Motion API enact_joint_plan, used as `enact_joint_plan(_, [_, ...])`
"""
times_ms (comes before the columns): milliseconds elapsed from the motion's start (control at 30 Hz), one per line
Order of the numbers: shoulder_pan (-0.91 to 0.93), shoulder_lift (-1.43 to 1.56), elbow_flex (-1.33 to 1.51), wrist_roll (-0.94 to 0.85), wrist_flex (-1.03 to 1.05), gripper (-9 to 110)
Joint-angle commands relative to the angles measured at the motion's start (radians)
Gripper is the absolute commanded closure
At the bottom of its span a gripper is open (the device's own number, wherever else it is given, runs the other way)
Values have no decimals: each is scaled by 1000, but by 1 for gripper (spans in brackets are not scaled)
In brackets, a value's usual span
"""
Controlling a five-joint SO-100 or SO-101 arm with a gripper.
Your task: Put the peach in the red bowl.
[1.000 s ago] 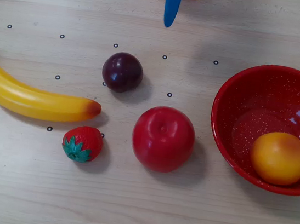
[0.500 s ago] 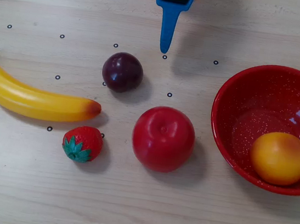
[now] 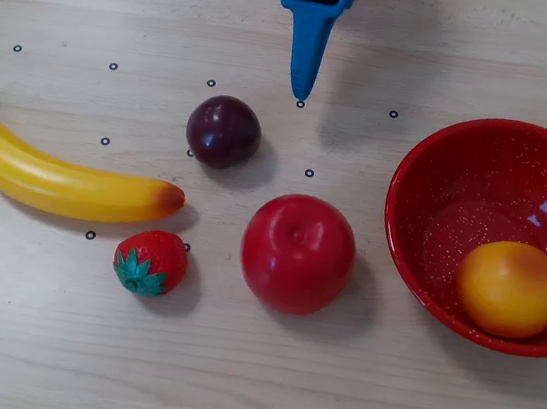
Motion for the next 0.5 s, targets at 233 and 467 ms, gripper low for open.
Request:
enact_joint_plan(233, [-6, 15, 9, 72, 2, 101])
enact_joint_plan(467, [-6, 14, 9, 69, 2, 101])
